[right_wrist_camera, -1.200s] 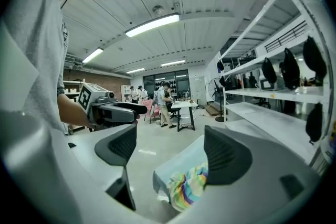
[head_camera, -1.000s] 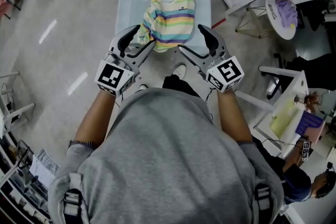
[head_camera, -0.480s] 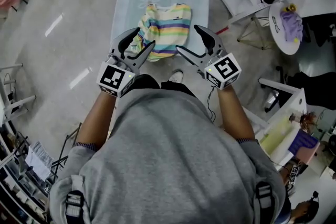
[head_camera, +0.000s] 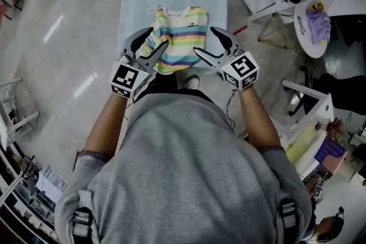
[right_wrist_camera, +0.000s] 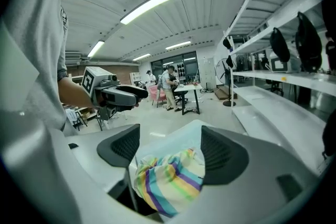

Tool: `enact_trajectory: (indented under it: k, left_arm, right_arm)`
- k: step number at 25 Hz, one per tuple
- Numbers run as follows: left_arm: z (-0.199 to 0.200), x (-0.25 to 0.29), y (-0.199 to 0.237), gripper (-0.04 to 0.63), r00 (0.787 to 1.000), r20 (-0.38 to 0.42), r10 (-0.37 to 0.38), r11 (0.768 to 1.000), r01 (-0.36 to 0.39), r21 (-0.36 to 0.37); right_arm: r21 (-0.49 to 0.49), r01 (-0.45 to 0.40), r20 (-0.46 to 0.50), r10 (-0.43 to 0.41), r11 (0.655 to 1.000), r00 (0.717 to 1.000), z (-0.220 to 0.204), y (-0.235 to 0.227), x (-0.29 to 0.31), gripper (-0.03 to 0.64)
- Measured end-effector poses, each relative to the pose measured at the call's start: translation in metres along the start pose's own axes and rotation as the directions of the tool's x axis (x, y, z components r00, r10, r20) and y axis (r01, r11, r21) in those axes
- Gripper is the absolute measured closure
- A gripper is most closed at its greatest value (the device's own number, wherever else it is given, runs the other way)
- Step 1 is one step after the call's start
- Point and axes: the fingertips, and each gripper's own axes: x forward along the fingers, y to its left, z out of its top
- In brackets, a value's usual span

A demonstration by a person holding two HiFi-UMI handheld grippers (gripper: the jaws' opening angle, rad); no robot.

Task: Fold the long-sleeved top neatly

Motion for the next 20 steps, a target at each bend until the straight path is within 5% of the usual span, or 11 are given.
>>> enact_trajectory:
  k: [10,20]
  left_arm:
    - [-0.069,0.066,0.097,0.367,0.986,-0.117,-0.122,0.992,0.119,-0.032]
    - [-0.162,0.129,0.149,0.377,0.939,-0.288,-0.189,0.982,0.180,-0.060]
  right_arm:
    - [0.030,0.016,-0.196,-0.010,0.999,0.981,-0.042,-0.057,0.098,0.273]
    - [0.048,0.021,-0.377,-0.001,0.999,0.926,-0.114,-0.124,0.161,0.290]
